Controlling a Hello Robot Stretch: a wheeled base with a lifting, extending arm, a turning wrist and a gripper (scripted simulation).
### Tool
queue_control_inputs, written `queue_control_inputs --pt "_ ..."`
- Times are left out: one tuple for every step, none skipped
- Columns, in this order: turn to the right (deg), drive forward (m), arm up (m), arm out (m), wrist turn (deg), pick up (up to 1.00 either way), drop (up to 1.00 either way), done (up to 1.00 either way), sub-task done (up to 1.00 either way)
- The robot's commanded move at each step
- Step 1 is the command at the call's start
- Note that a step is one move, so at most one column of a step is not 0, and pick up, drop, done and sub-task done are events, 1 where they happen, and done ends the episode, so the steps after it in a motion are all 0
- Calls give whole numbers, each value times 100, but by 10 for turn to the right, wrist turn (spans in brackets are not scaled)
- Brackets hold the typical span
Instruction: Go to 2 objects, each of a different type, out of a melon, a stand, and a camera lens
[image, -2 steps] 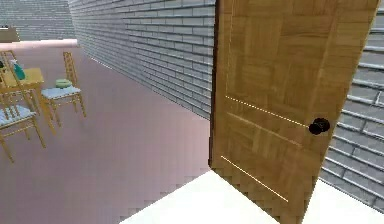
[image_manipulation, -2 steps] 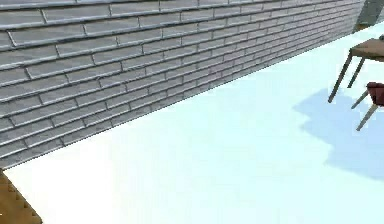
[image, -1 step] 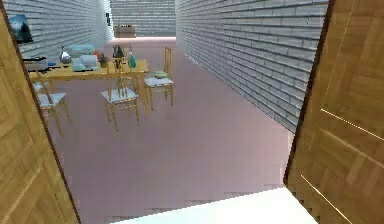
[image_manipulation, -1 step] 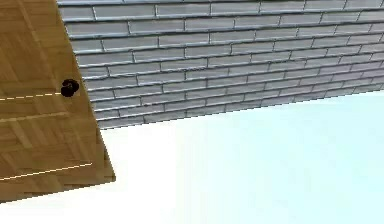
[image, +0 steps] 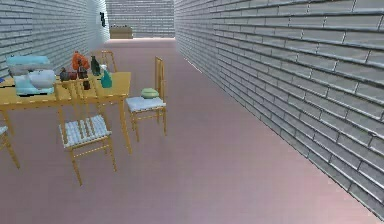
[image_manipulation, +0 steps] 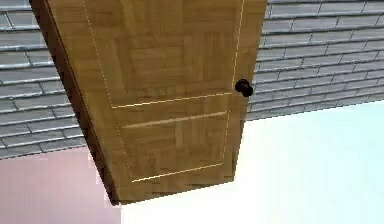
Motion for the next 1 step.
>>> queue_control_inputs --pt "0 100 0 0 0 0 0 0 0"
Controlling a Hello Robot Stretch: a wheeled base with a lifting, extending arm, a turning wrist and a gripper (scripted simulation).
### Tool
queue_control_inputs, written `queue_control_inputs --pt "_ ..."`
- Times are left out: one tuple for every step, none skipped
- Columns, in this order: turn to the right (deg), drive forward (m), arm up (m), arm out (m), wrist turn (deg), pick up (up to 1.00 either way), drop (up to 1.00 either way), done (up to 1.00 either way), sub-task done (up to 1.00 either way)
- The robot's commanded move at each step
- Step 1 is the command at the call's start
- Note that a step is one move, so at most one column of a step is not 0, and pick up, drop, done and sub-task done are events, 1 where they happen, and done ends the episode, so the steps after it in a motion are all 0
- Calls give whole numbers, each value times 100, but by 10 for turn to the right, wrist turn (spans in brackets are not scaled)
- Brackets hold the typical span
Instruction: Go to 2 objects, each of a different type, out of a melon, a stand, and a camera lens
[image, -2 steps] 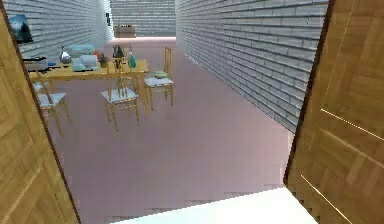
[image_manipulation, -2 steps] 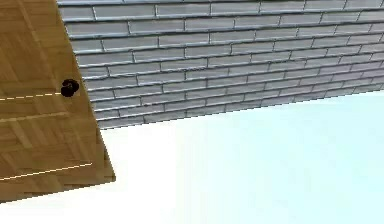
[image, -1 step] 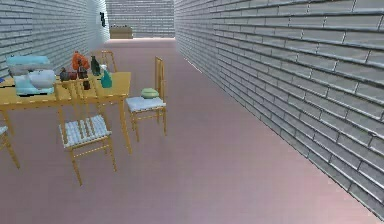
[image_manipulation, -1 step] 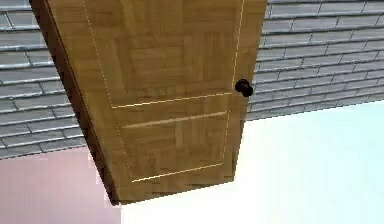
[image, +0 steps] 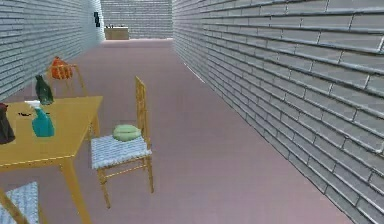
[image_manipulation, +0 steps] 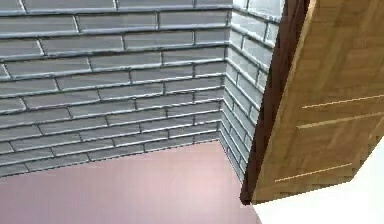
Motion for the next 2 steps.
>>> queue_control_inputs --pt "-60 0 0 0 0 0 0 0 0" --pt "0 65 0 0 0 0 0 0 0"
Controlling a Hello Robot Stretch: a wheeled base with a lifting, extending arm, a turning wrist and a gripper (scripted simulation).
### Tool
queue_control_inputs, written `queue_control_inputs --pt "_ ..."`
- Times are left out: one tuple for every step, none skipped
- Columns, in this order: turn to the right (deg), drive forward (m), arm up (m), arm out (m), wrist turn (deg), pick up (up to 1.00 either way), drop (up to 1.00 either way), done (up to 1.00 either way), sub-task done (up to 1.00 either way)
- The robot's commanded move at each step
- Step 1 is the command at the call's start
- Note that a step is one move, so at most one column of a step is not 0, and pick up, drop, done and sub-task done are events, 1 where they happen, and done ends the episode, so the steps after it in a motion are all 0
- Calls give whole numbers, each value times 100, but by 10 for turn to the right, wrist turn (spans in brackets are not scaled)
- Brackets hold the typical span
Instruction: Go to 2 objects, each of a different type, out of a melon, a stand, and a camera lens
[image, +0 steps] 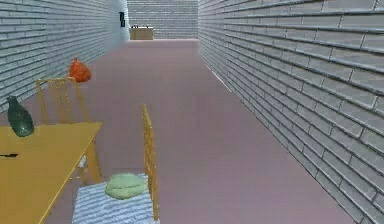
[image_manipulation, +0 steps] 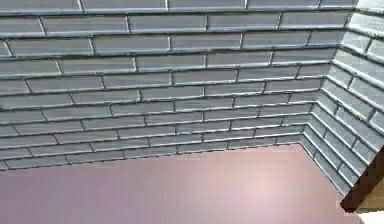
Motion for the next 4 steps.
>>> queue_control_inputs --pt "-240 0 0 0 0 0 0 0 0" --pt "0 0 0 0 0 0 0 0 100" --pt "450 0 0 0 0 0 0 0 0" --pt "180 0 0 0 0 0 0 0 0"
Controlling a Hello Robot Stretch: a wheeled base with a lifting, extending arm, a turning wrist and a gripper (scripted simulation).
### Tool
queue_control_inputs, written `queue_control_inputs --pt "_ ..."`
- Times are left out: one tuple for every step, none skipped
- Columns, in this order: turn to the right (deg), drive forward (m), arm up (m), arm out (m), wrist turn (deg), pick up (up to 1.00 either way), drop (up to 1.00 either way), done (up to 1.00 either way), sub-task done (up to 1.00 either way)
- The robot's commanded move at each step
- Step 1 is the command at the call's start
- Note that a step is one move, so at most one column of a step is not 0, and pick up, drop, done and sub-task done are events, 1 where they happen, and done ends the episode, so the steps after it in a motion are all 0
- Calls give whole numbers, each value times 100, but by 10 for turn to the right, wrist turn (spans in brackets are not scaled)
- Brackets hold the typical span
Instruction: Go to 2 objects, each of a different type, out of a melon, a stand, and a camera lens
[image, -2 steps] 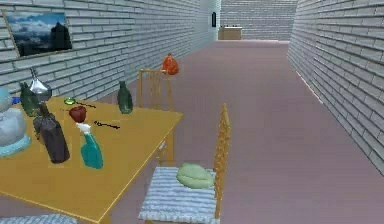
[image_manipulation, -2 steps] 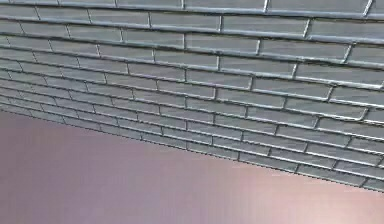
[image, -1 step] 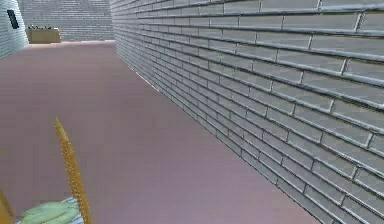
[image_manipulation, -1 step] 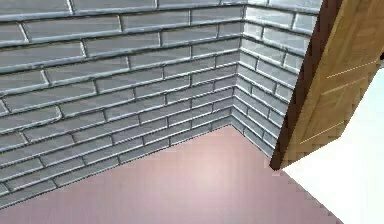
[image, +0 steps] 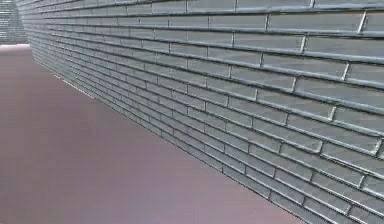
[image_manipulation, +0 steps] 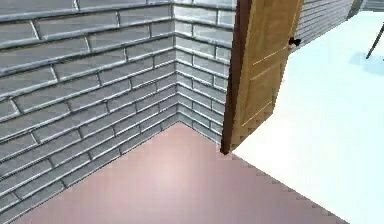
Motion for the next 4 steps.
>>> queue_control_inputs --pt "0 60 0 0 0 0 0 0 0" --pt "-420 0 0 0 0 0 0 0 0" --pt "0 100 0 0 0 0 0 0 0" --pt "0 100 0 0 0 0 0 0 0"
